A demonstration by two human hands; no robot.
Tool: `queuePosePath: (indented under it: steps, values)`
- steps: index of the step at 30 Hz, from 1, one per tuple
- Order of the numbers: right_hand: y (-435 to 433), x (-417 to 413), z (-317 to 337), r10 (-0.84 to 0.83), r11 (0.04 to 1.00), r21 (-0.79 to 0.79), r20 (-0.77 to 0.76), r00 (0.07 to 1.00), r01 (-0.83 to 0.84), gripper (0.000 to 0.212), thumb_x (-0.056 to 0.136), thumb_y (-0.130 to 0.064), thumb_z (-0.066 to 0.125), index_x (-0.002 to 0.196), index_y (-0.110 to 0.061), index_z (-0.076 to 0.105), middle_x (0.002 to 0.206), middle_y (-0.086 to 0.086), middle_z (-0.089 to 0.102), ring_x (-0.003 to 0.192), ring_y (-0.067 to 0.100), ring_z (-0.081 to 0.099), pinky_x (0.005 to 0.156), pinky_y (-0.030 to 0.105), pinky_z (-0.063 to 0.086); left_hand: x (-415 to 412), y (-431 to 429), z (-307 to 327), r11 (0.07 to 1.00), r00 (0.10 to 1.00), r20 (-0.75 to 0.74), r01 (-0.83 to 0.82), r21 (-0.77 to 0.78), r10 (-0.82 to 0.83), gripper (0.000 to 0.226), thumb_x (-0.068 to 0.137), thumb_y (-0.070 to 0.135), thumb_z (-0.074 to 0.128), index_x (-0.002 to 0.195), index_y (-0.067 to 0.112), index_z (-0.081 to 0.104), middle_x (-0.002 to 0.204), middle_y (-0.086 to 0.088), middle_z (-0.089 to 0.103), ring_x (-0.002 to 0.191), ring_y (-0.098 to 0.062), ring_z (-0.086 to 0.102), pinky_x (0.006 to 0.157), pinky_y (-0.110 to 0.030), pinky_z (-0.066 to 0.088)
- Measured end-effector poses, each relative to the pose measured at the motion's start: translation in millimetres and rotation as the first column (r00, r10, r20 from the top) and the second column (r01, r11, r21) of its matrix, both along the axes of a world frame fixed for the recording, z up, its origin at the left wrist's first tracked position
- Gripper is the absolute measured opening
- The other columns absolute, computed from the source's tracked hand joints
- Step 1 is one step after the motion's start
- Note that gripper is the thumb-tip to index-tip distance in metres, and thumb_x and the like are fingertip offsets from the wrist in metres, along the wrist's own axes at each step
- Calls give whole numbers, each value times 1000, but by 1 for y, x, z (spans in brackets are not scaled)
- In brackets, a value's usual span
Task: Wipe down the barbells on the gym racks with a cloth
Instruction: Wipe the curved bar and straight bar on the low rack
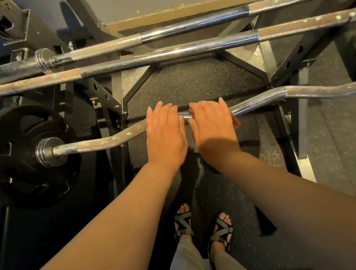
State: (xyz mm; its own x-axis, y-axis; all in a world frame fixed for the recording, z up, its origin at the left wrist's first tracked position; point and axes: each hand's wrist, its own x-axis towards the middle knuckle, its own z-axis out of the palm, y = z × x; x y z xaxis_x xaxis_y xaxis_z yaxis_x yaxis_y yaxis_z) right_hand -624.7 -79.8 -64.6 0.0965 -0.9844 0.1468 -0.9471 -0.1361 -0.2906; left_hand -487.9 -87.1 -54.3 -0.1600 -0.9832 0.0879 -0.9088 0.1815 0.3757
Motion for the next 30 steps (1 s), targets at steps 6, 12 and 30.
queuePosePath:
  steps: [6,12,30]
  values:
    - [-2,-63,14,165,986,50,-73,984,-162,16,99,-32,43,110,-25,54,95,-5,50,88,20,48,93,39,39,2,1,5,1000,1000,8,16,5,-16,33,107,22,39,133,9,54,134,-7,54,144,-29,36,127,-50,11]
    - [8,-17,4,-84,995,53,14,996,83,25,102,-21,46,127,-18,52,124,3,54,134,29,42,125,53,13,-4,0,5,999,998,47,-35,15,34,34,108,24,37,133,9,53,137,-8,53,146,-28,33,127,-48,7]
    - [7,1,5,11,1000,16,122,992,-13,29,105,-32,37,128,-22,52,121,-2,53,119,20,48,117,42,25,0,-1,-1,1000,996,84,8,-19,-6,35,107,25,36,133,9,54,138,-10,53,148,-30,31,127,-49,8]
